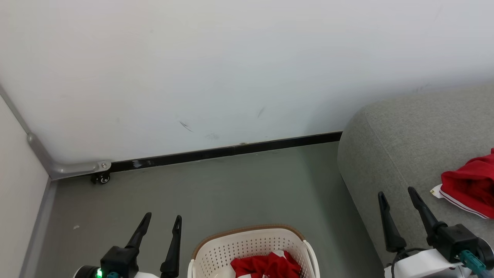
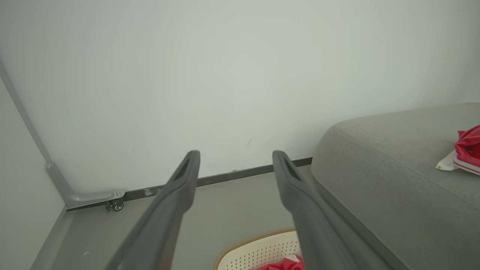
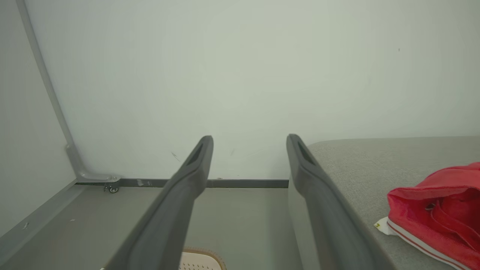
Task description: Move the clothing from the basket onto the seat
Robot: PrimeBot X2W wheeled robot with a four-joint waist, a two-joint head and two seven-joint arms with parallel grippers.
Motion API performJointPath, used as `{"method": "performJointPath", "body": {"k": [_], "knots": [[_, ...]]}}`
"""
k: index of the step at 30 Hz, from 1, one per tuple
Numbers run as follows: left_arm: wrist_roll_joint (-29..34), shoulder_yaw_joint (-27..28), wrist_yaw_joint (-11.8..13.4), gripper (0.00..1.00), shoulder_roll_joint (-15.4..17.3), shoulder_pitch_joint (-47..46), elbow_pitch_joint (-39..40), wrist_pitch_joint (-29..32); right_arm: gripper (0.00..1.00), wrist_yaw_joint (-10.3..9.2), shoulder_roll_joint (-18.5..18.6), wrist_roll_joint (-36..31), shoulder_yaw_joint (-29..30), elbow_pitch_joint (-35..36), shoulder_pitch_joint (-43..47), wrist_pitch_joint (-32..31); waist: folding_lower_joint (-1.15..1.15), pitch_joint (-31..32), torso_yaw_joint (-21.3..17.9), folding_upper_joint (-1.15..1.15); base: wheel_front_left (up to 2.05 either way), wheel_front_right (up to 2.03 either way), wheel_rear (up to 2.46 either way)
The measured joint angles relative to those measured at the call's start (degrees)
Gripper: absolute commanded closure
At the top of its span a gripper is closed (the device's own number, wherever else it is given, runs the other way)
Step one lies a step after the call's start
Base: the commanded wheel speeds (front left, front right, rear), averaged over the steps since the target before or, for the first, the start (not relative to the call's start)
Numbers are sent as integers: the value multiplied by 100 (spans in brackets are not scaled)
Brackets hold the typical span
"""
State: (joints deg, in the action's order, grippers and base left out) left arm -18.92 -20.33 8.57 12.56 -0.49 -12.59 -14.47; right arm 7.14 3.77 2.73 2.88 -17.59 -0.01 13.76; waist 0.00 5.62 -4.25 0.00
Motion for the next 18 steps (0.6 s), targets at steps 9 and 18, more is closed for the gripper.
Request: {"method": "performJointPath", "body": {"k": [9,18], "knots": [[168,46,80,0,0,52,1,0,0,0,-54,-47,85,297,227,-77,0,6,6,0,0,0,0],[360,142,194,0,9,53,54,0,0,0,-119,-22,146,510,407,-304,0,-89,28,0,0,0,0]]}}
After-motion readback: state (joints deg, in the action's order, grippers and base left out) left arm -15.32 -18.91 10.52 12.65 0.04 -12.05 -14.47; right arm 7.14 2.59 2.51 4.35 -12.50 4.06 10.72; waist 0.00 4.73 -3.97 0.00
